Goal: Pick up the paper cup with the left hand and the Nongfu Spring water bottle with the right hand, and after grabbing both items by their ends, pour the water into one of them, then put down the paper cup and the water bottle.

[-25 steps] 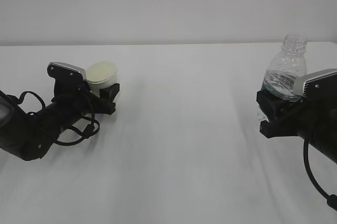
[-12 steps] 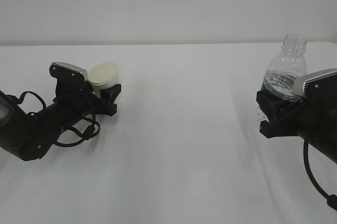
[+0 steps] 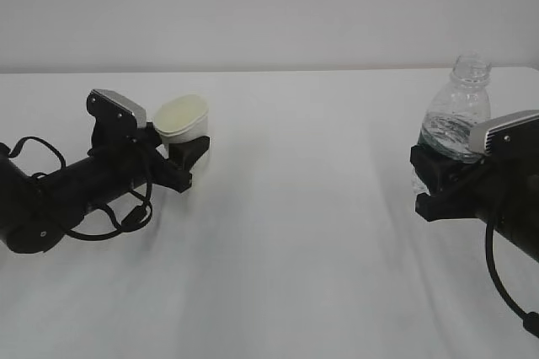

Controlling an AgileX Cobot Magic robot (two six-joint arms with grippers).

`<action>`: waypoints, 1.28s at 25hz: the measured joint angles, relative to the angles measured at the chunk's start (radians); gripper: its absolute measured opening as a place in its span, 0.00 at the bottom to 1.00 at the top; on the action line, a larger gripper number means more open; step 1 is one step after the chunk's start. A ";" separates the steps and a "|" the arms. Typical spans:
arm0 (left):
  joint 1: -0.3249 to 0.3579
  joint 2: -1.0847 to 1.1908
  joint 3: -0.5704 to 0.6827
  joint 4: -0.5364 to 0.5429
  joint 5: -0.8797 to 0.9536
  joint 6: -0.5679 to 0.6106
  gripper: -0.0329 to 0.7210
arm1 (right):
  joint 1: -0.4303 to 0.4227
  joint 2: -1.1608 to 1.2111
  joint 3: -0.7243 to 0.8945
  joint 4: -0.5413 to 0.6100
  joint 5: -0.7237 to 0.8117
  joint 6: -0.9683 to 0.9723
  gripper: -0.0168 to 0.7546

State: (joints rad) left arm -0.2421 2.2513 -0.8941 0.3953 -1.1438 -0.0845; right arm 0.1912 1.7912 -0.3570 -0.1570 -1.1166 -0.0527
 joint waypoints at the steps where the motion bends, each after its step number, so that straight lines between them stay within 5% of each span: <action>1: 0.000 -0.007 0.004 0.027 0.000 -0.023 0.64 | 0.000 0.000 0.000 0.000 0.000 0.000 0.47; 8: 0.000 -0.024 0.006 0.222 -0.002 -0.217 0.64 | 0.000 0.000 0.000 0.002 0.000 0.000 0.47; 19: -0.061 -0.024 -0.009 0.512 -0.002 -0.300 0.64 | 0.000 0.000 0.000 -0.004 0.000 -0.018 0.47; 24: -0.143 -0.024 -0.057 0.560 -0.002 -0.362 0.64 | 0.000 -0.002 0.007 -0.008 0.000 -0.022 0.47; 32: -0.177 -0.024 -0.093 0.585 -0.002 -0.397 0.63 | 0.000 -0.103 0.046 -0.008 0.005 -0.024 0.47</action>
State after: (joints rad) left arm -0.4192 2.2271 -0.9868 0.9801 -1.1457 -0.4817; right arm 0.1912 1.6879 -0.3113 -0.1651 -1.1119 -0.0765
